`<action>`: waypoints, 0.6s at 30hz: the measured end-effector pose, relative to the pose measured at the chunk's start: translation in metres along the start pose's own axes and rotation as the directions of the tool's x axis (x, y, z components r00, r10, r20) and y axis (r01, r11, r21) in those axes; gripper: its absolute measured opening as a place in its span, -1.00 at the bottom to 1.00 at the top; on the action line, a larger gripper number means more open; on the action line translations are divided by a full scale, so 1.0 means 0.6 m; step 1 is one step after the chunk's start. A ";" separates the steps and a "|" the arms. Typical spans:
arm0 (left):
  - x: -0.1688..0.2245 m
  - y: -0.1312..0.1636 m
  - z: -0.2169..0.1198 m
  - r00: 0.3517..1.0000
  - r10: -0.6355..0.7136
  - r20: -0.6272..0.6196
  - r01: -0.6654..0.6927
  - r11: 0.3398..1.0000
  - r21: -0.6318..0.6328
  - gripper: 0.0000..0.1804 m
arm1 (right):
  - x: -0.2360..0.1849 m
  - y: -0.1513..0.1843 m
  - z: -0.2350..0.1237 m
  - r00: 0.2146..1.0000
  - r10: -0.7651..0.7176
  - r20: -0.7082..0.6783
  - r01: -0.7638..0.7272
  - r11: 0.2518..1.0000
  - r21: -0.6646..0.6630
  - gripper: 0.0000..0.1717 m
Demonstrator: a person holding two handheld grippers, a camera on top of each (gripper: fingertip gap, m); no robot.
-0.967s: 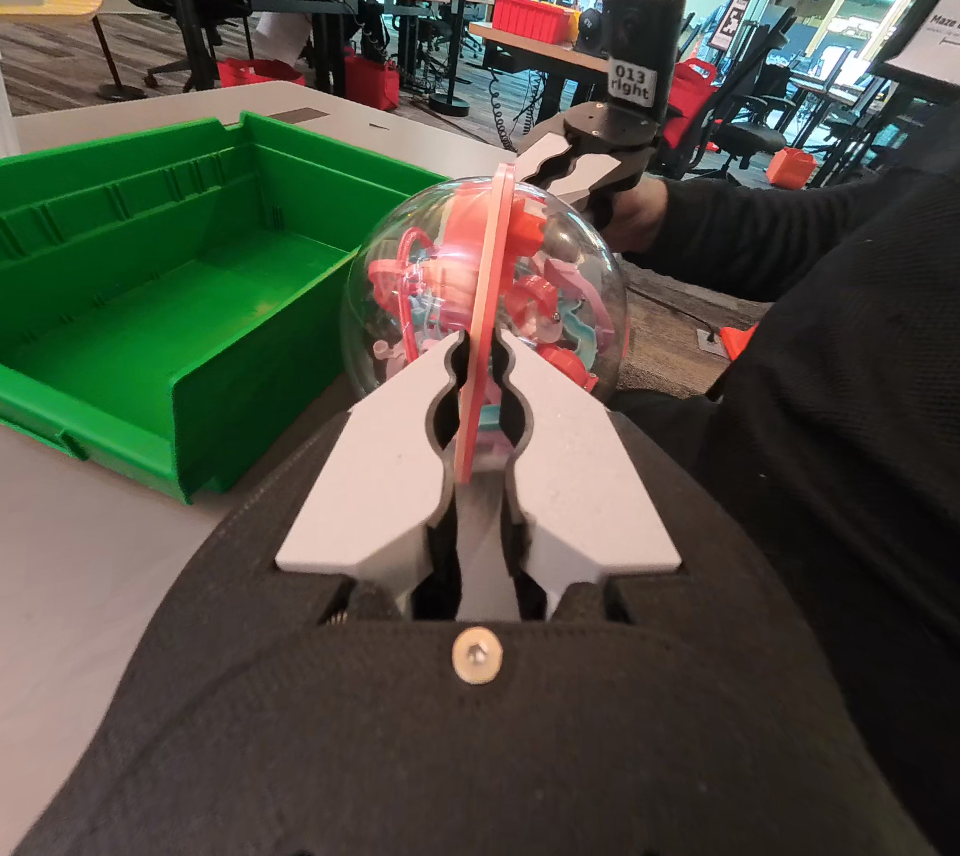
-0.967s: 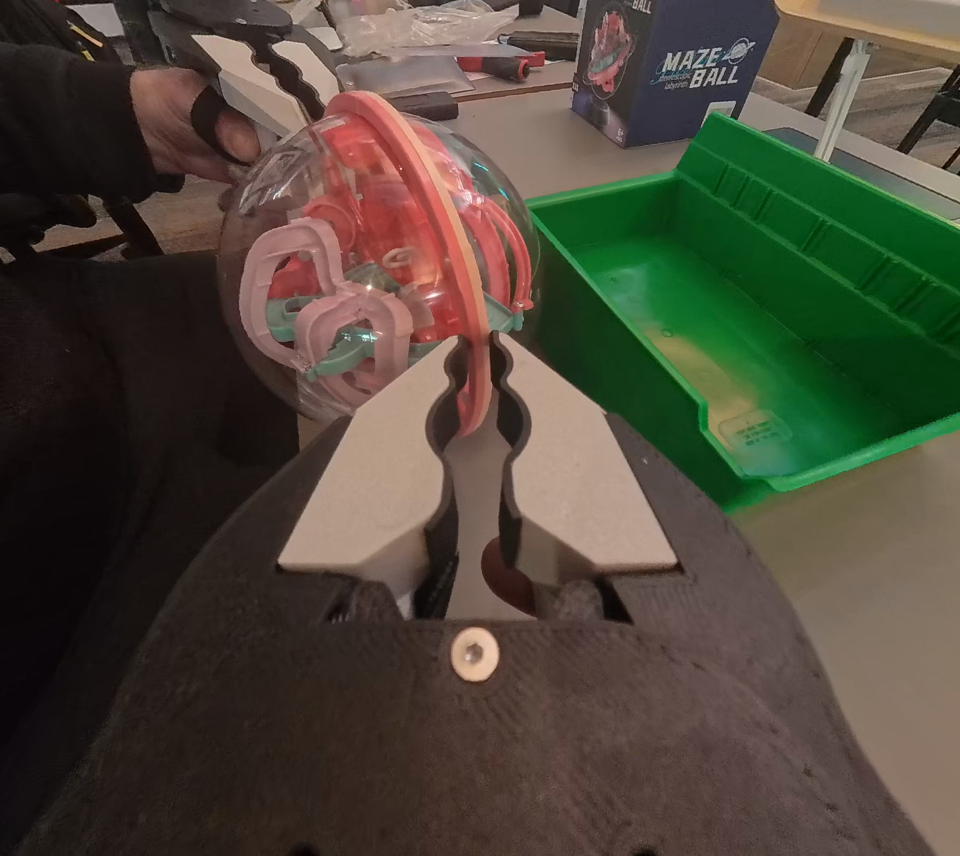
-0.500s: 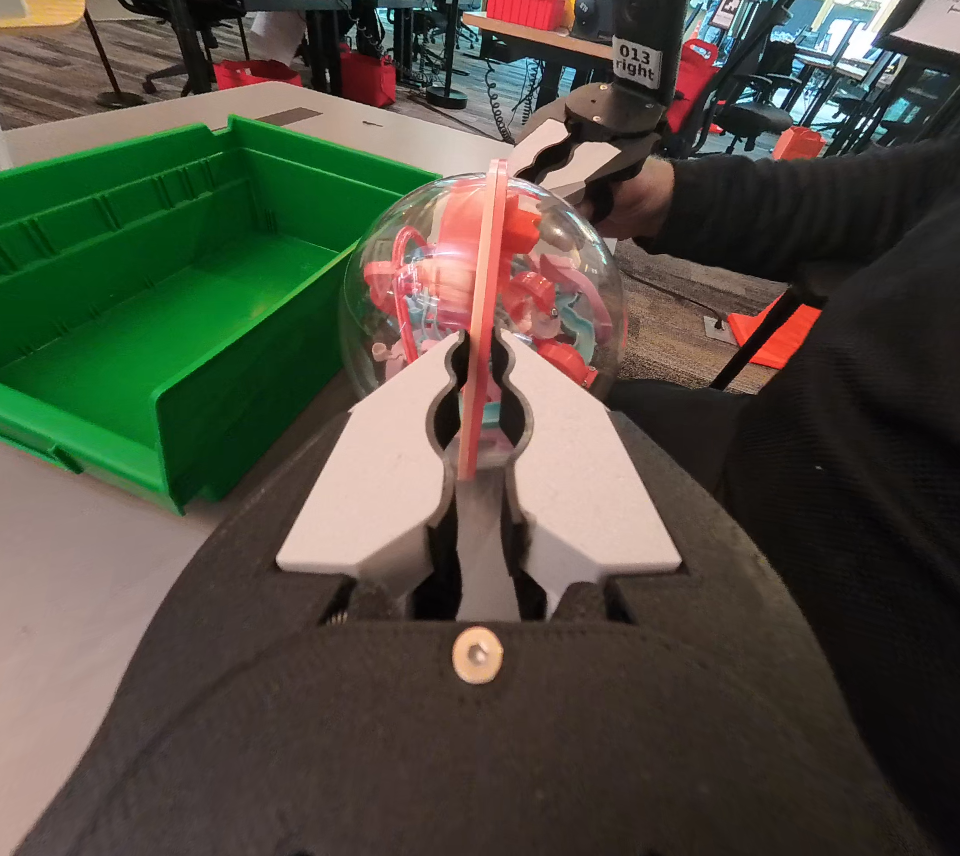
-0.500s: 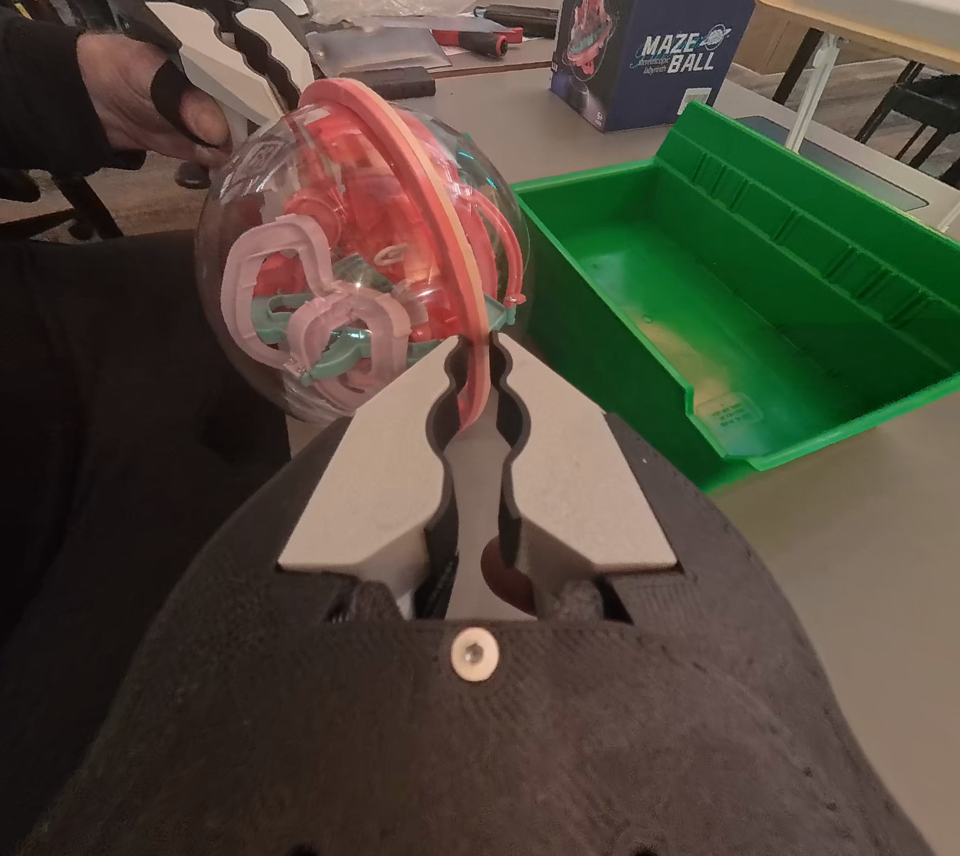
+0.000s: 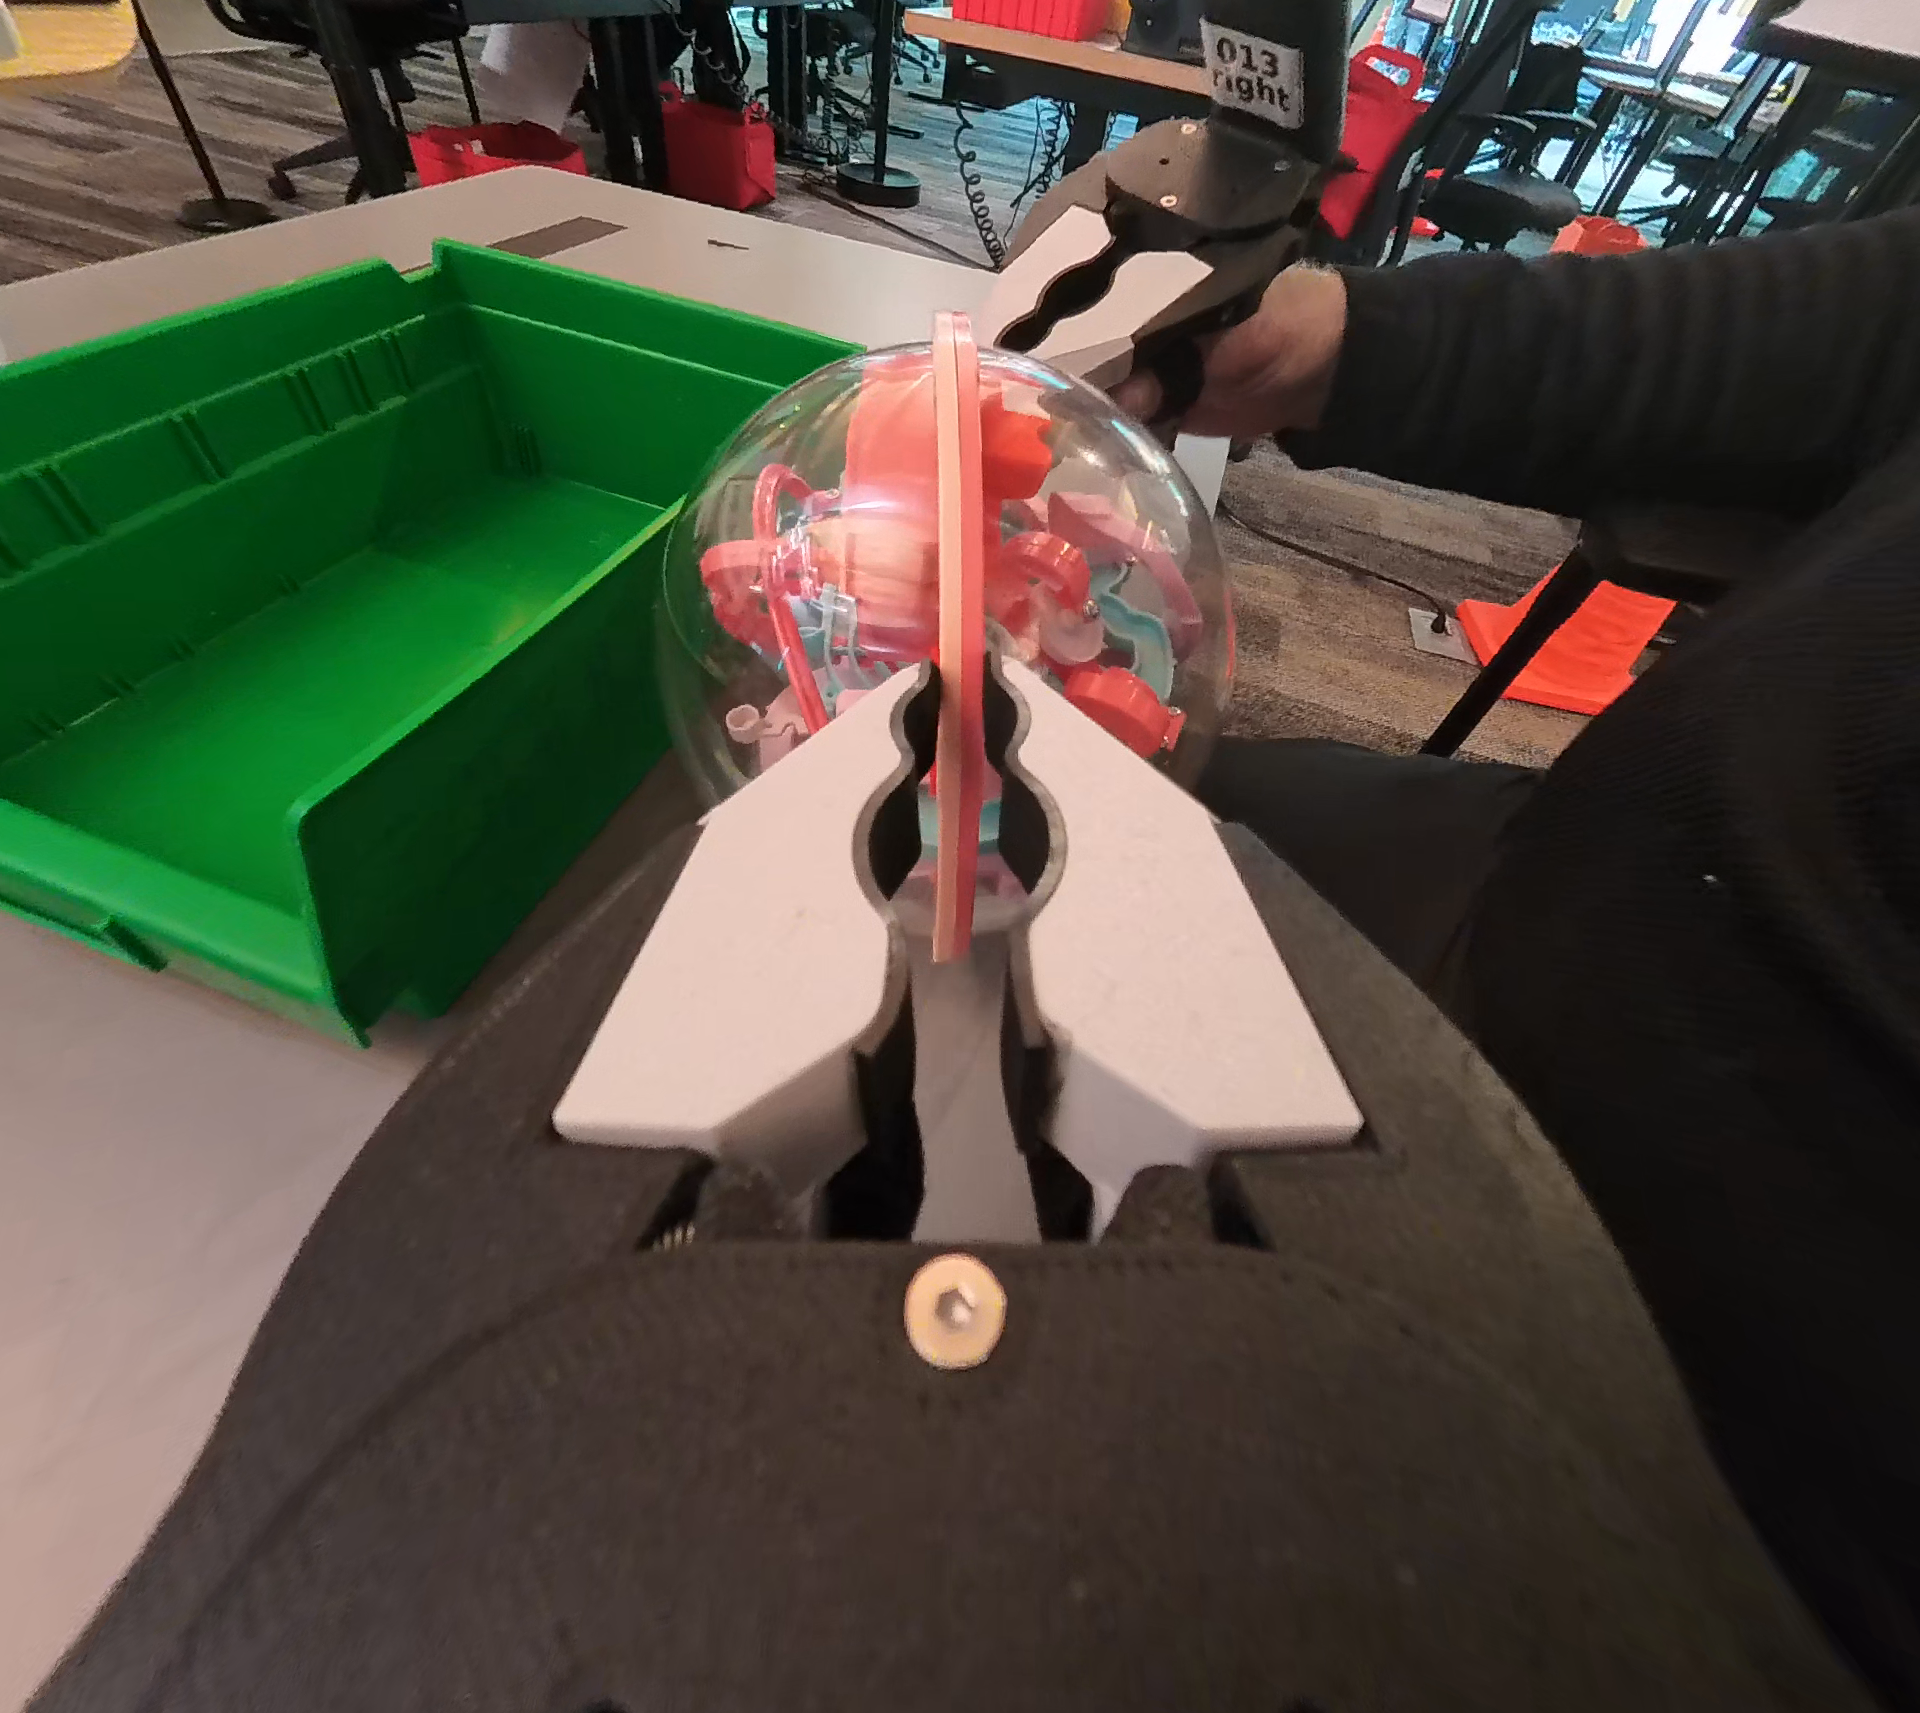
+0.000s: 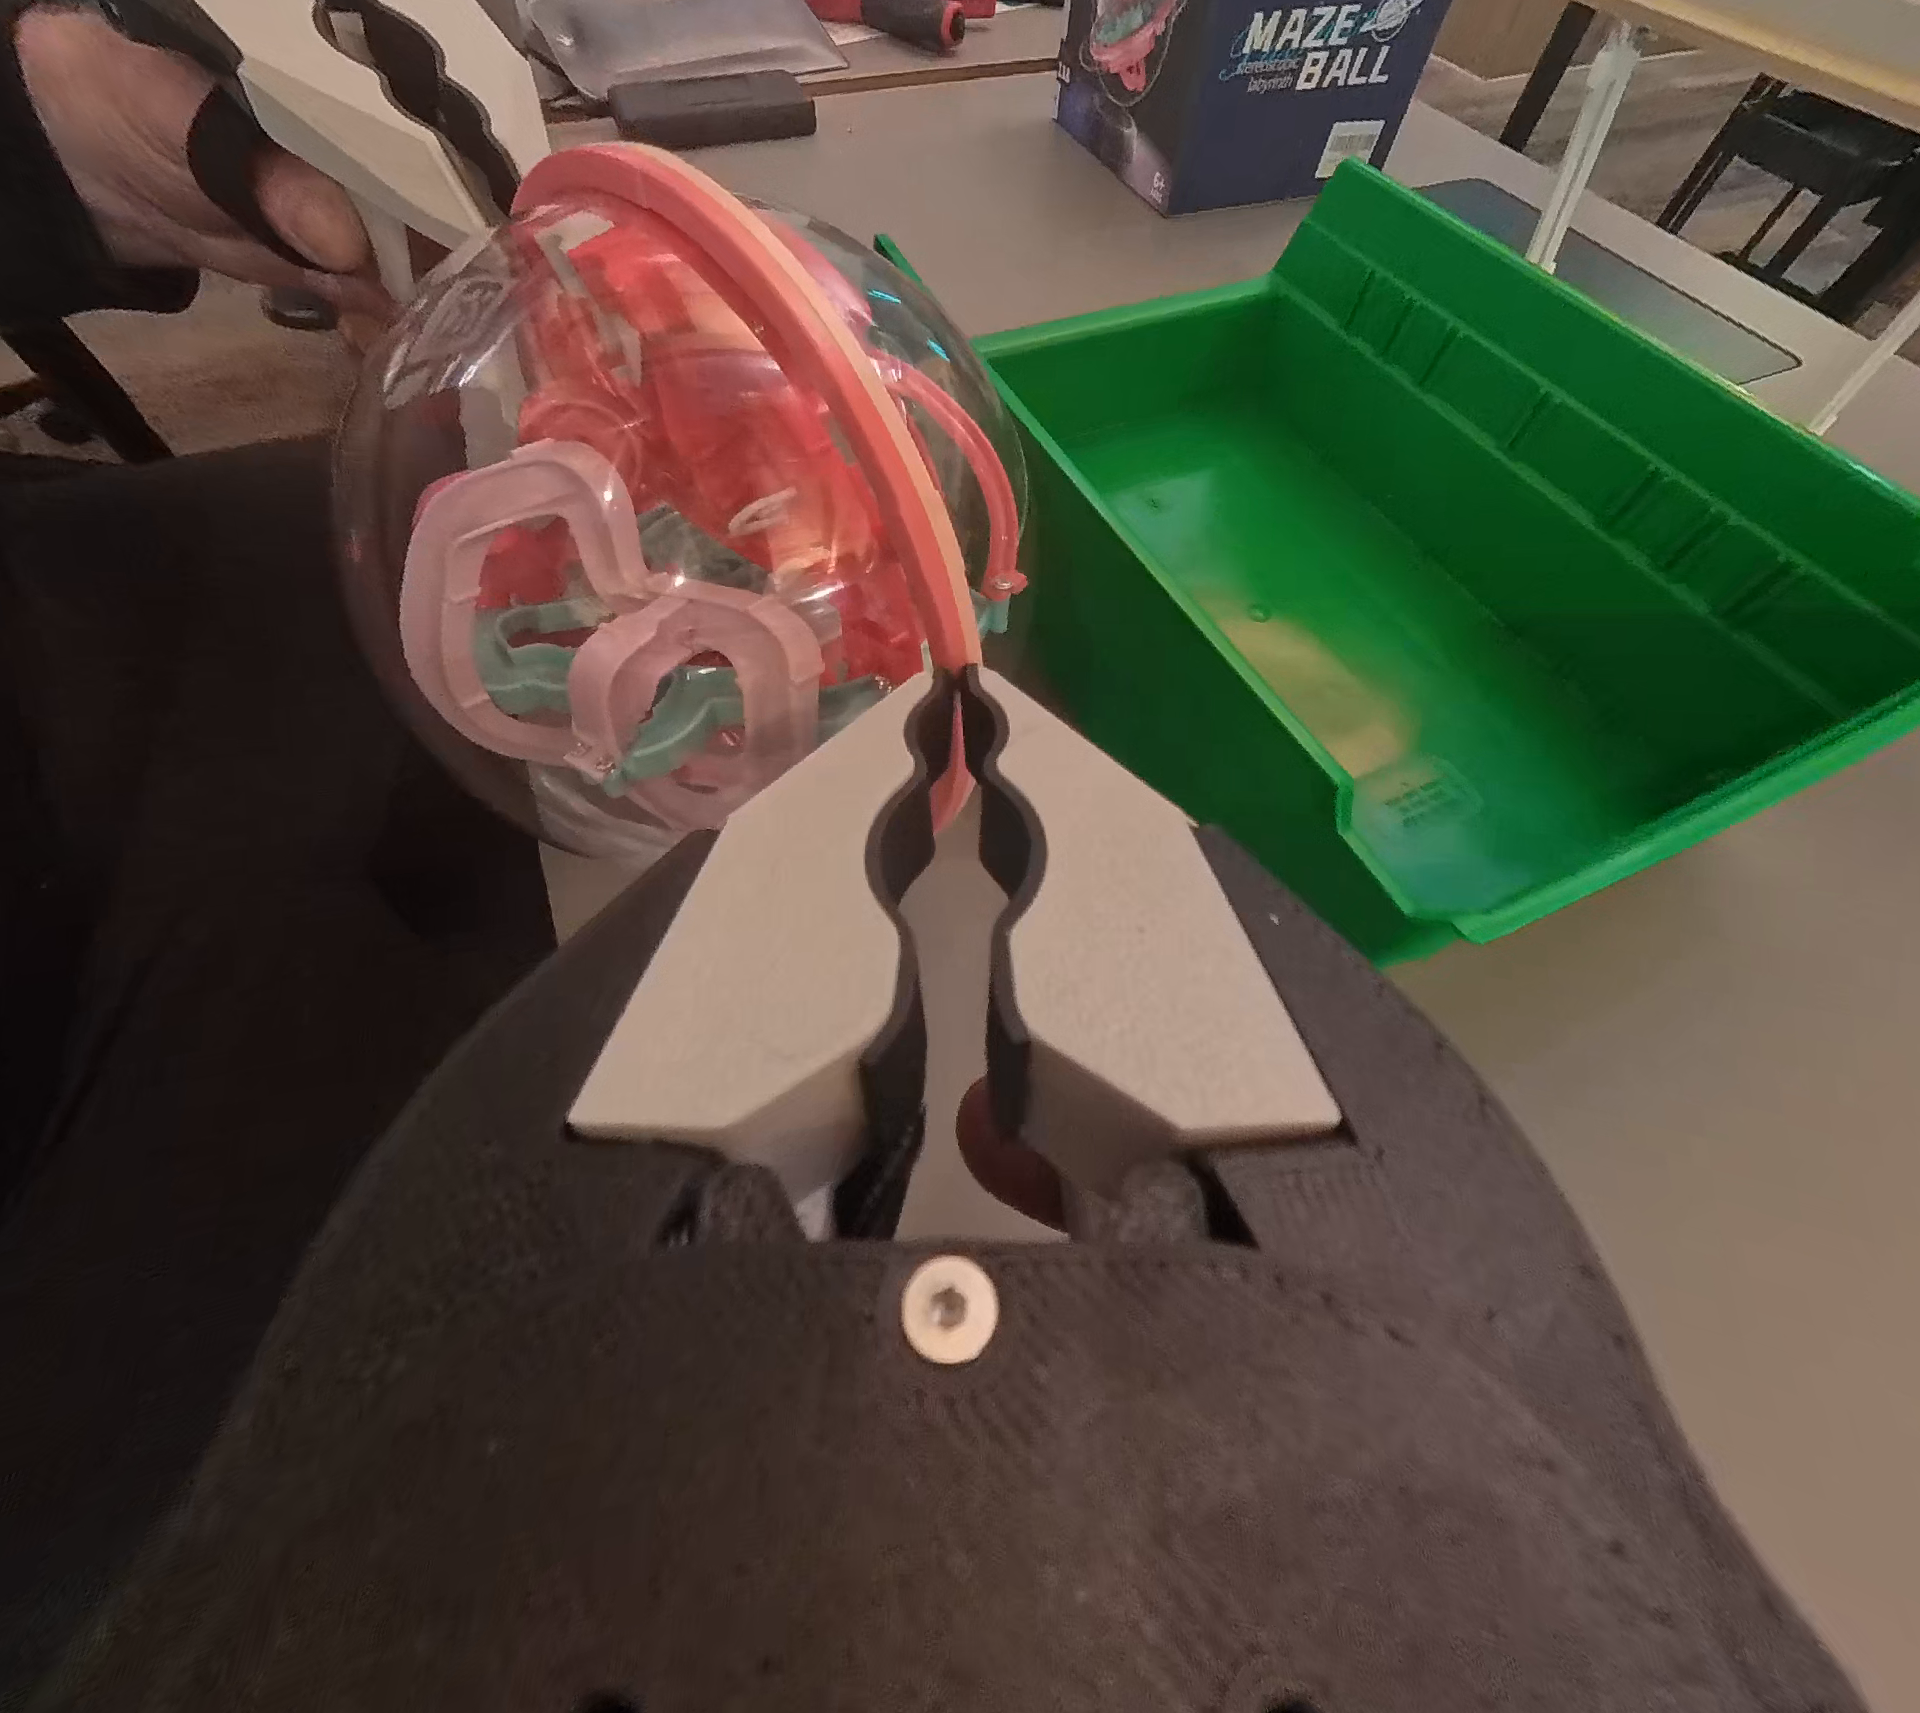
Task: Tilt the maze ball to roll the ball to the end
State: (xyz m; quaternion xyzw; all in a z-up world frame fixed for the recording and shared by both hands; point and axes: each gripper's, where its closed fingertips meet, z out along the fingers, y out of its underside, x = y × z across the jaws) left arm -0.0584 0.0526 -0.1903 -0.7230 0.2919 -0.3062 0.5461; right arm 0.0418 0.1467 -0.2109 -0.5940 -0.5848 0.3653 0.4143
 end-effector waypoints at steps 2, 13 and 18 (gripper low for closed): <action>0.002 0.000 0.000 1.000 0.013 0.001 -0.013 1.000 -0.009 -0.93 | -0.002 0.000 -0.001 1.000 -0.002 0.002 0.002 1.000 -0.011 -1.00; -0.006 0.001 -0.005 1.000 0.007 -0.010 -0.007 1.000 -0.015 -0.93 | -0.009 -0.002 0.001 0.999 -0.035 -0.022 0.033 0.998 -0.058 -0.96; -0.007 -0.011 -0.004 0.999 0.036 -0.016 -0.036 0.999 -0.023 -0.93 | -0.013 0.013 0.006 0.999 -0.038 -0.030 0.036 0.996 -0.083 -0.97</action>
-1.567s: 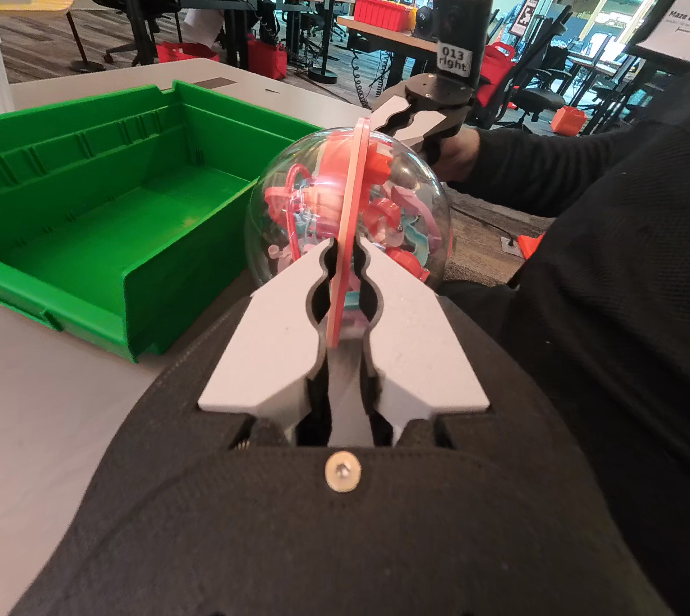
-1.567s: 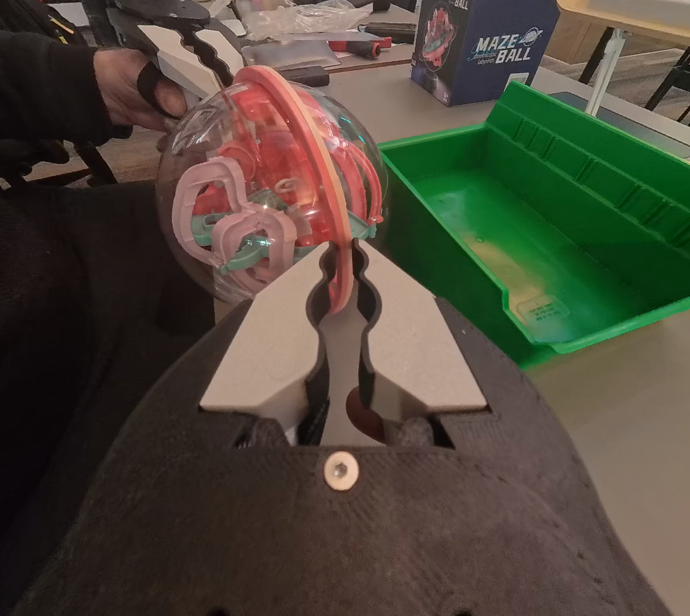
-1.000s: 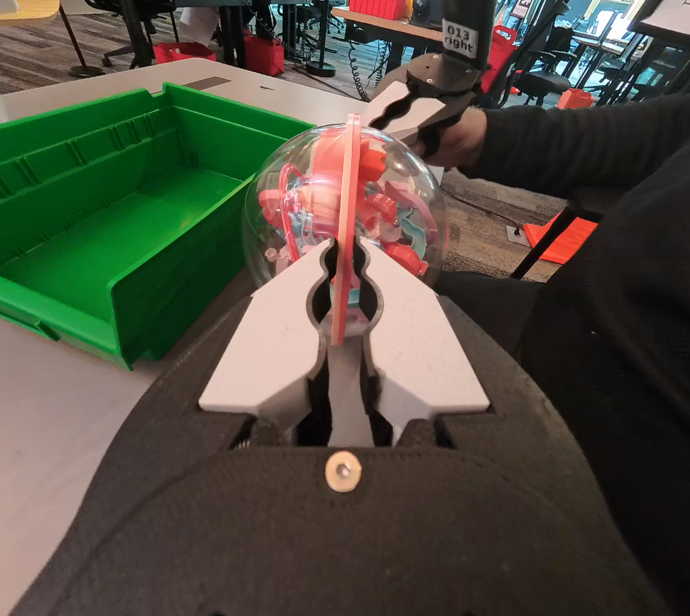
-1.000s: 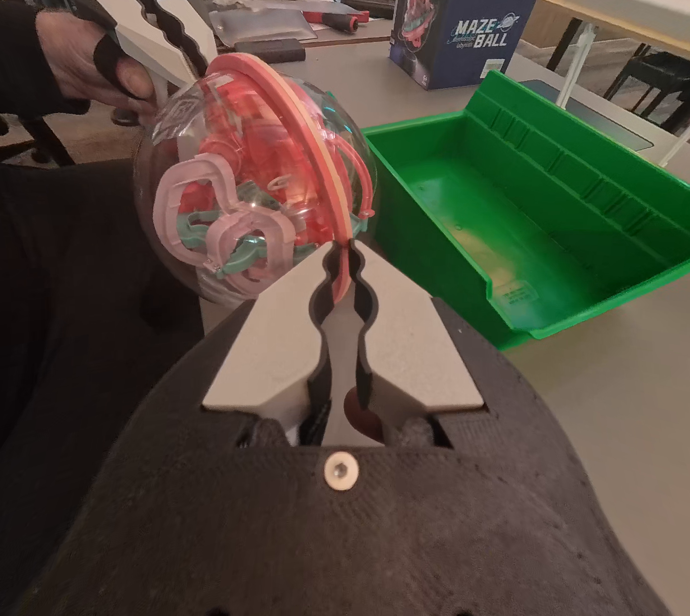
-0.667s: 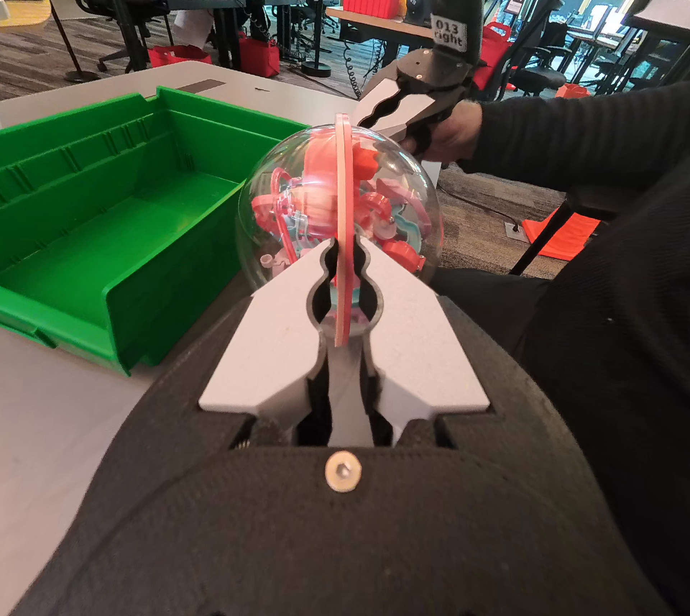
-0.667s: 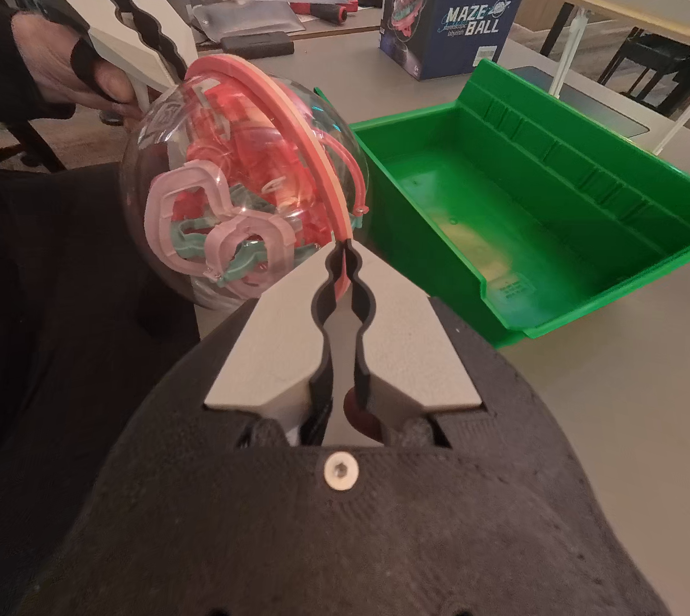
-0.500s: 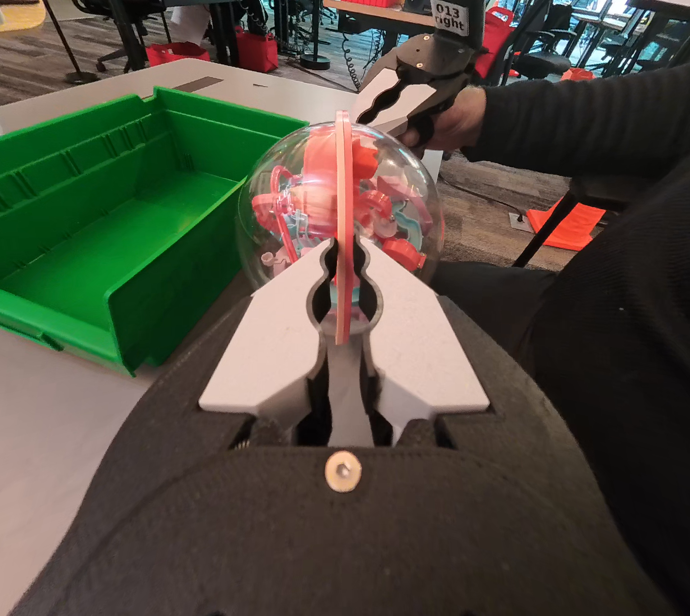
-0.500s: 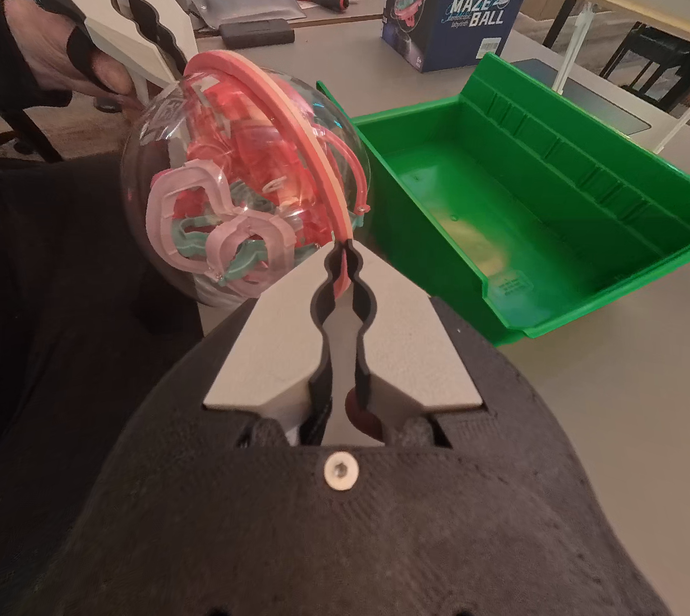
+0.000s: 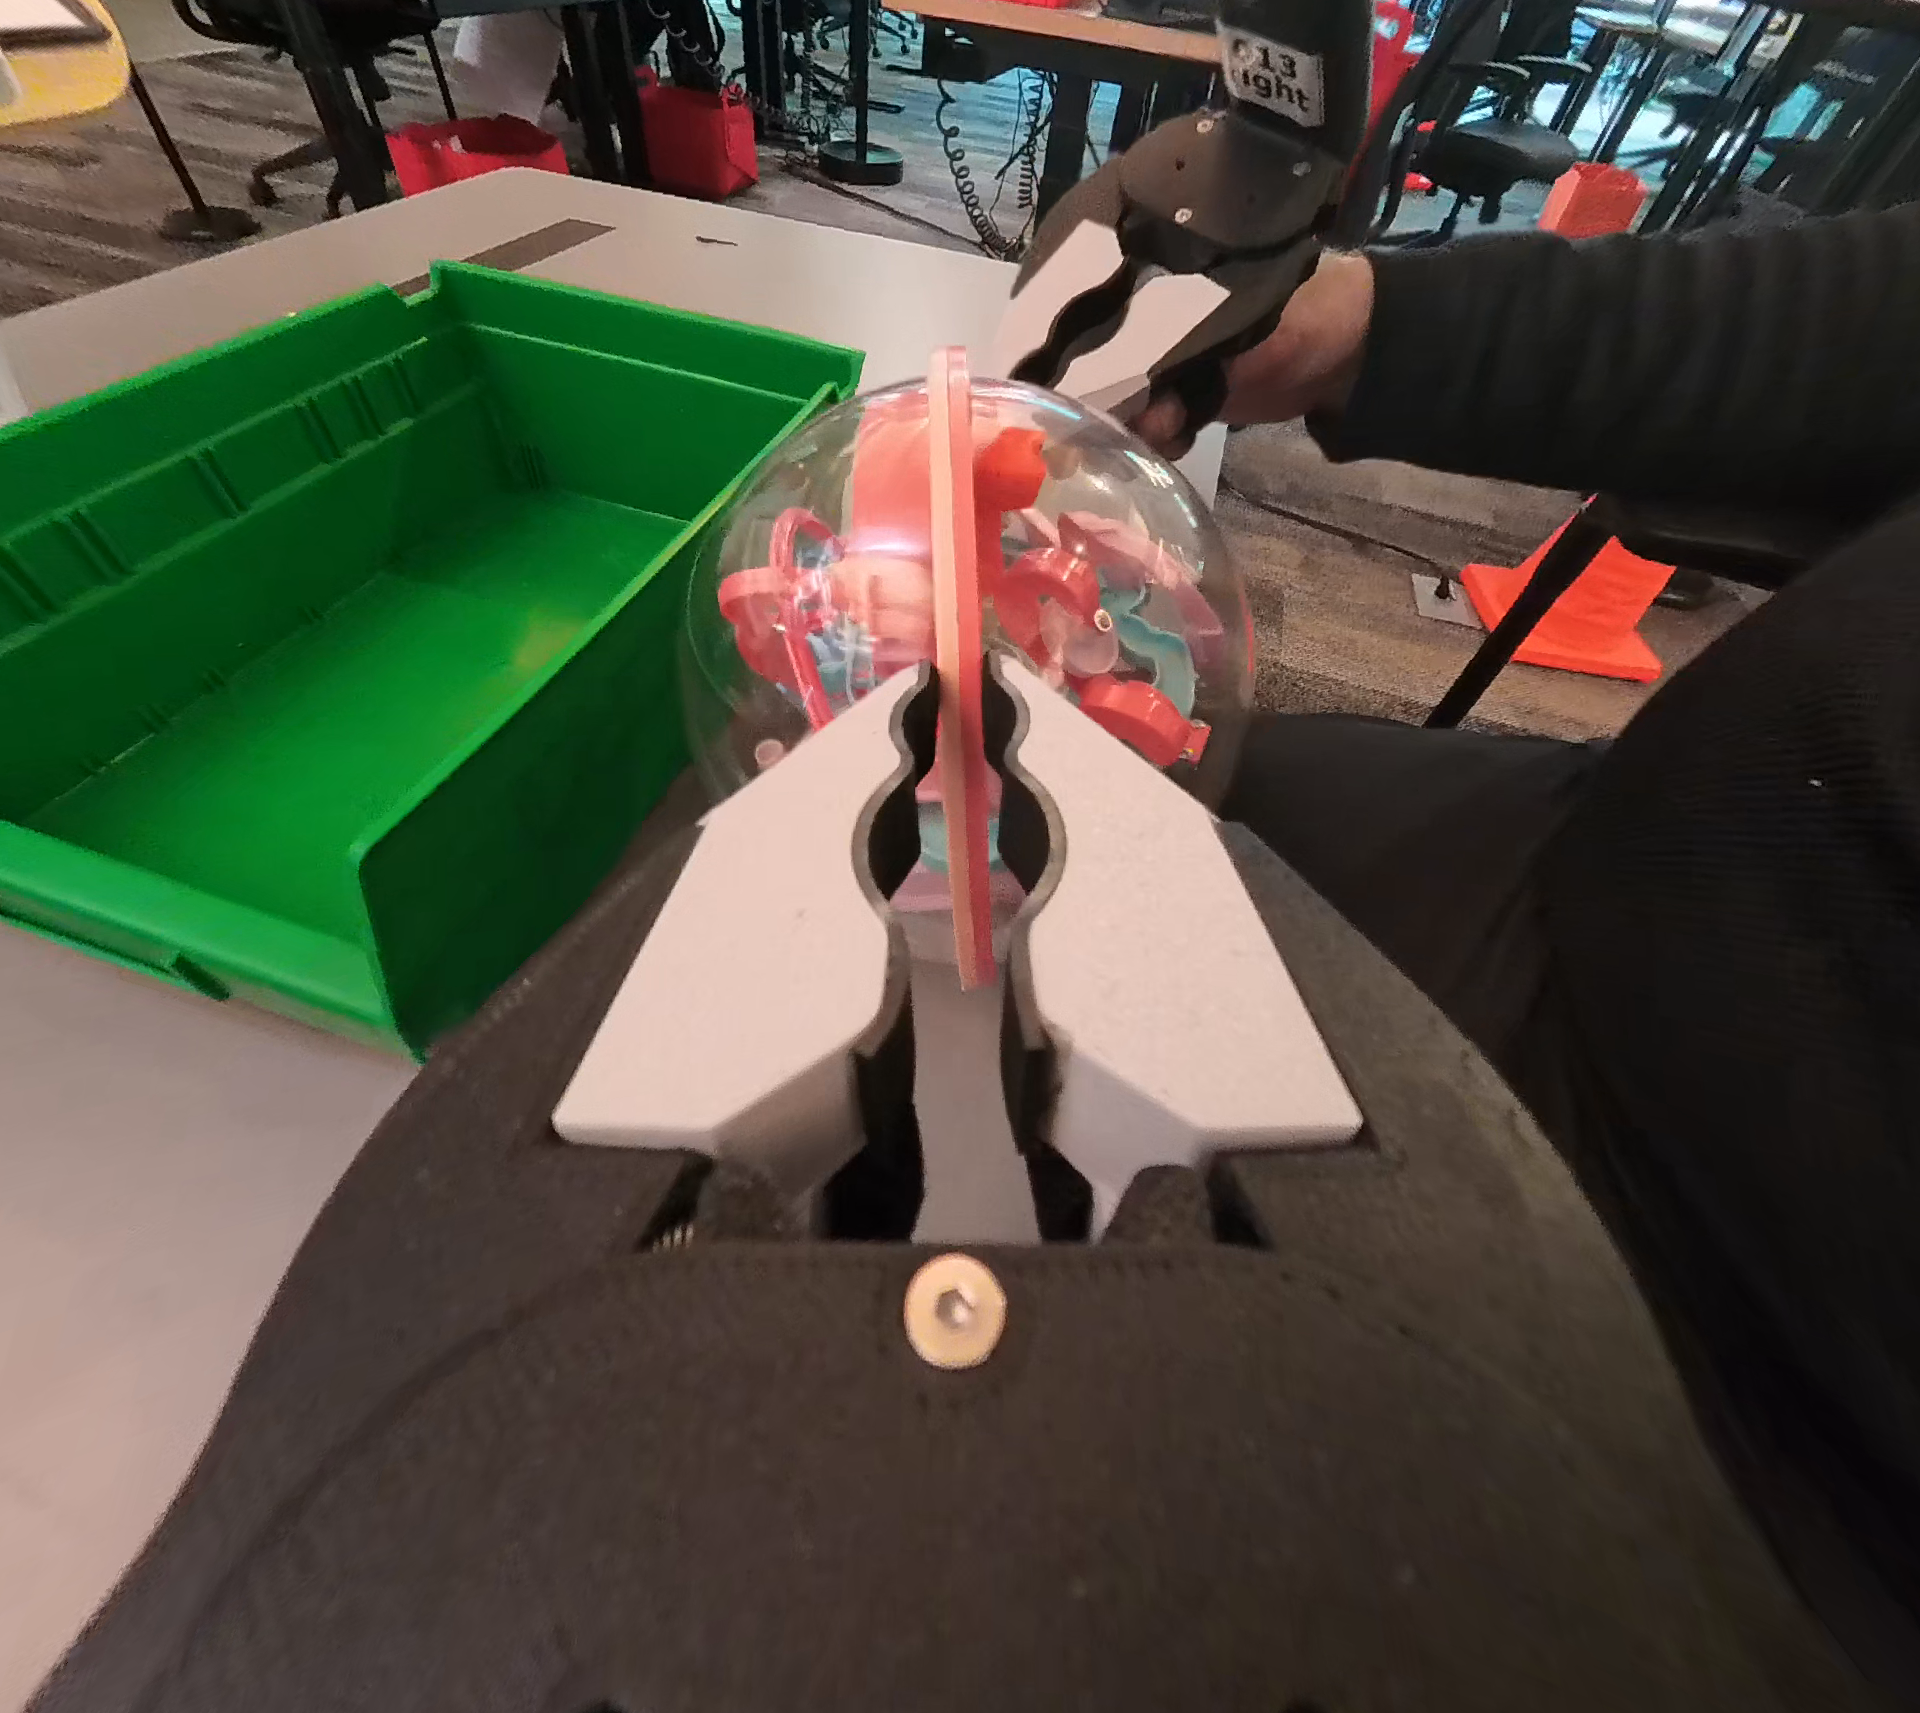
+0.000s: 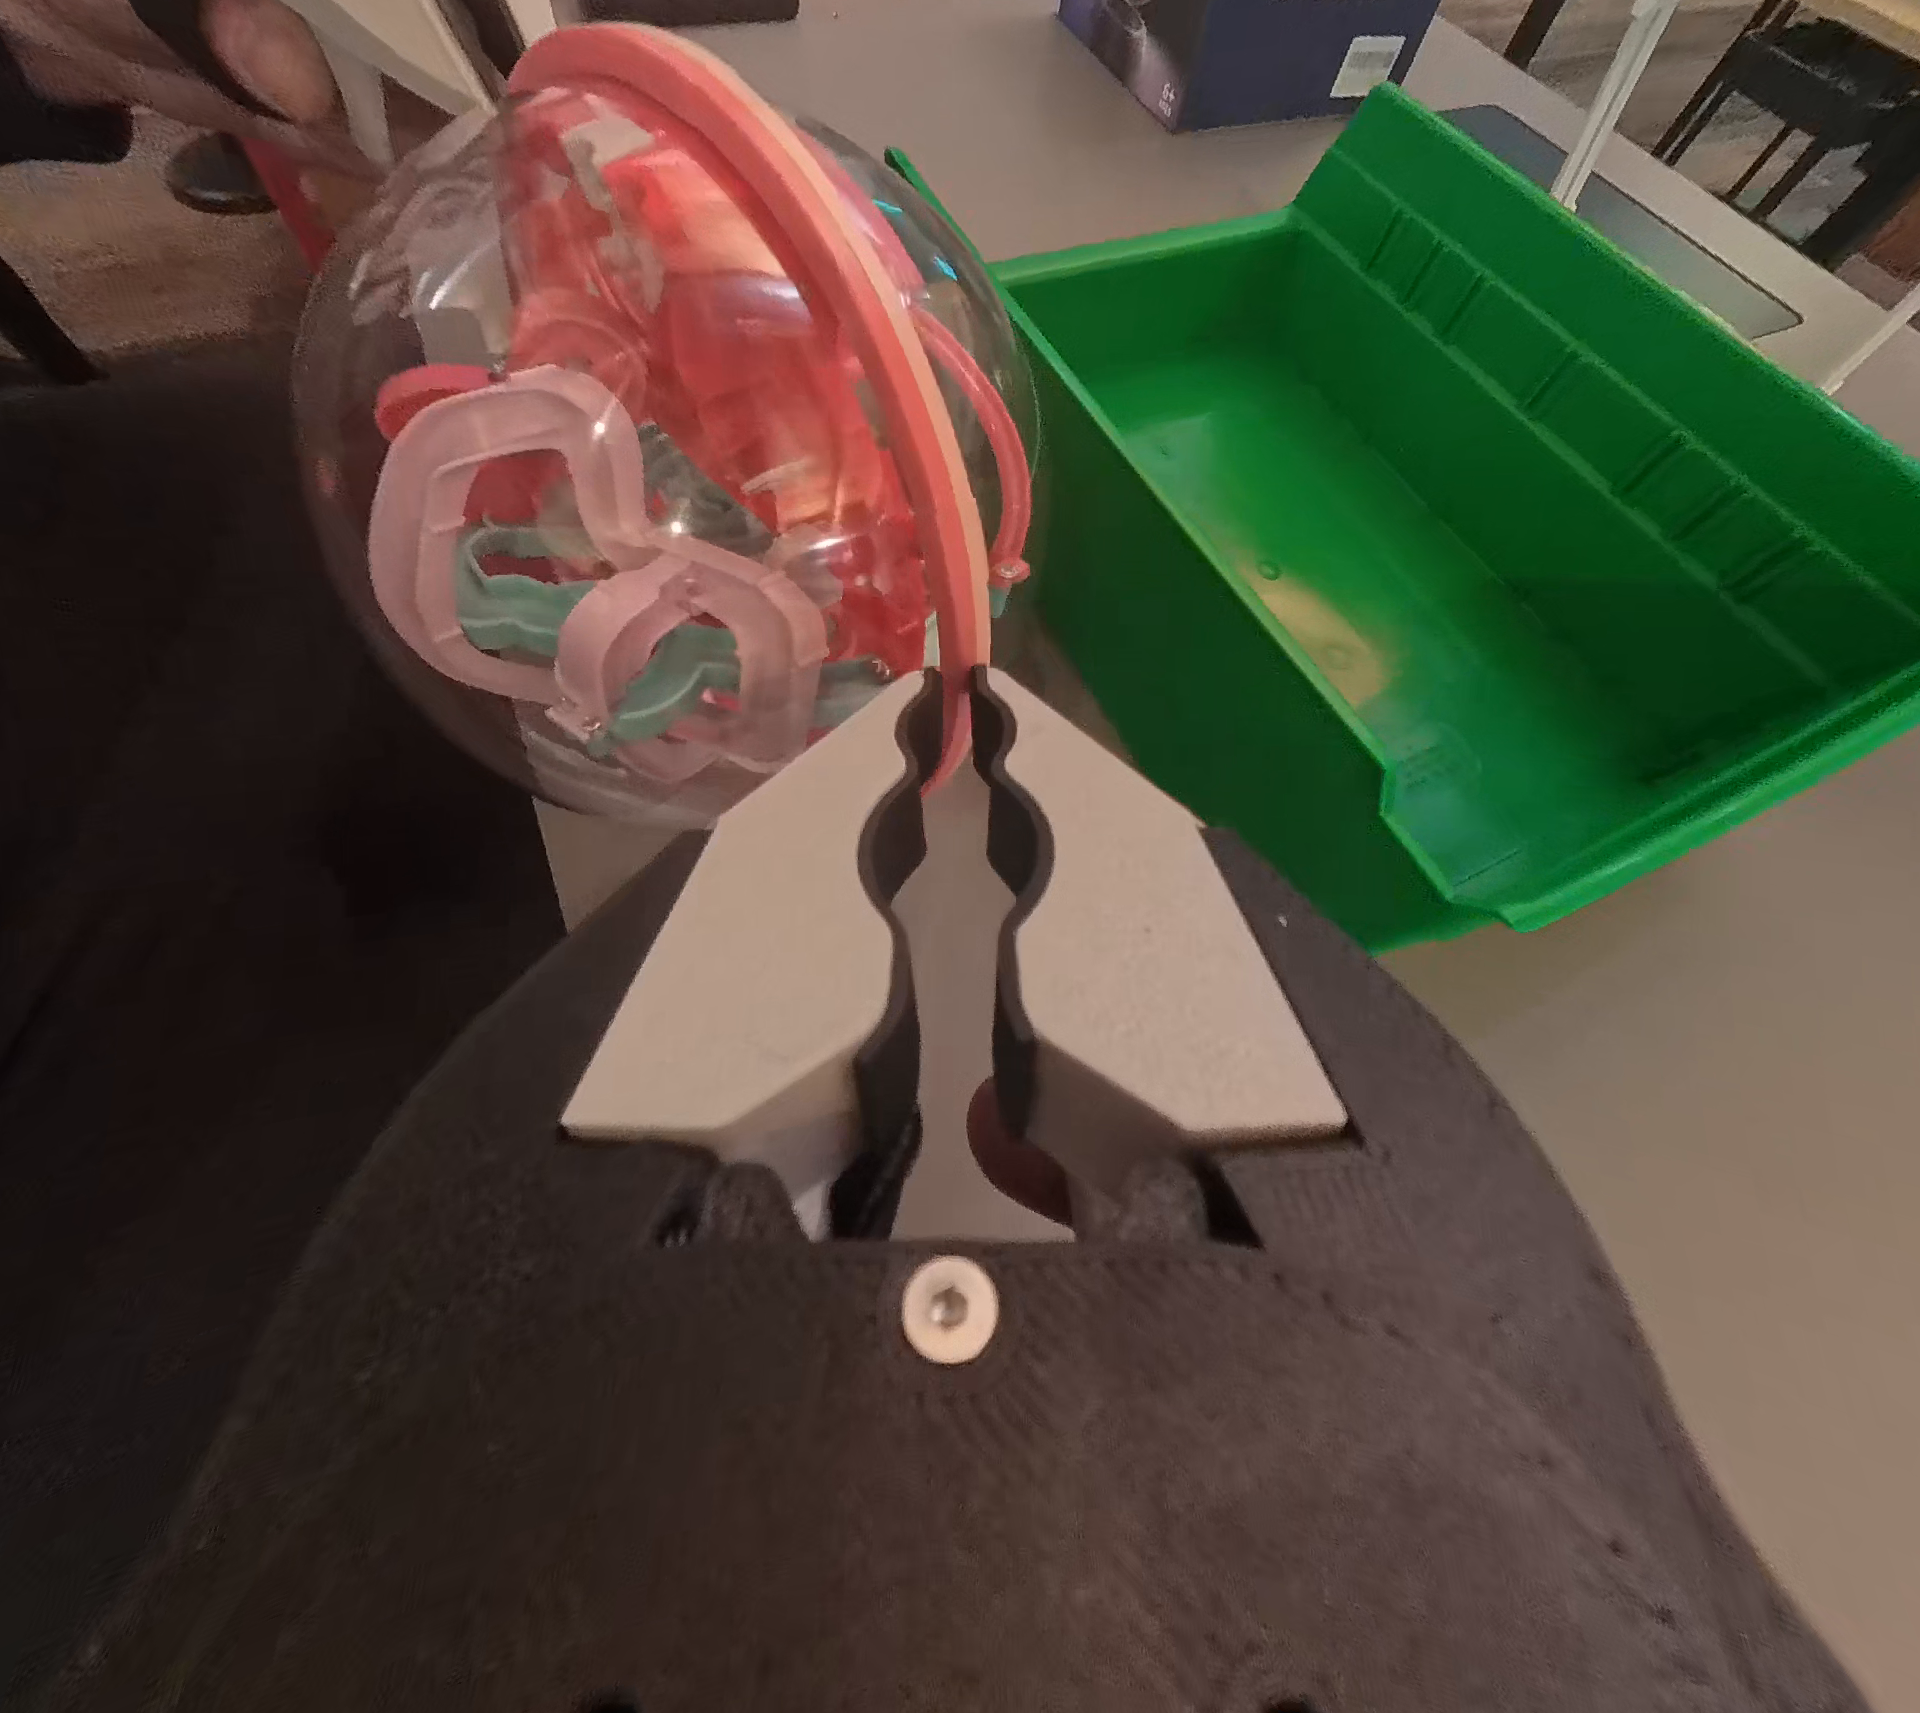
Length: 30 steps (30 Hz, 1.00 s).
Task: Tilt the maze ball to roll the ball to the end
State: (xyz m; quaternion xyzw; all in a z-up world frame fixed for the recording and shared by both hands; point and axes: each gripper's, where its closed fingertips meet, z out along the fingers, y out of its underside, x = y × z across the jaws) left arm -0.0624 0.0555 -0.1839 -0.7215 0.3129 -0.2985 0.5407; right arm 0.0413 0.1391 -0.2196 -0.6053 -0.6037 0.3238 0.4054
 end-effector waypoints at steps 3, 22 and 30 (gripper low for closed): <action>-0.001 -0.006 0.002 1.000 0.008 0.001 -0.008 1.000 0.001 -0.92 | 0.002 0.007 0.008 0.999 0.009 -0.034 -0.009 1.000 -0.008 -0.99; 0.002 -0.001 0.005 0.999 0.037 0.011 -0.037 0.999 -0.040 -0.92 | 0.003 0.004 0.003 1.000 0.010 -0.012 -0.010 0.999 0.043 -1.00; 0.004 0.001 0.002 0.998 0.063 0.022 -0.062 0.997 -0.046 -0.92 | -0.004 0.001 -0.004 1.000 -0.015 -0.003 0.015 0.999 0.052 -1.00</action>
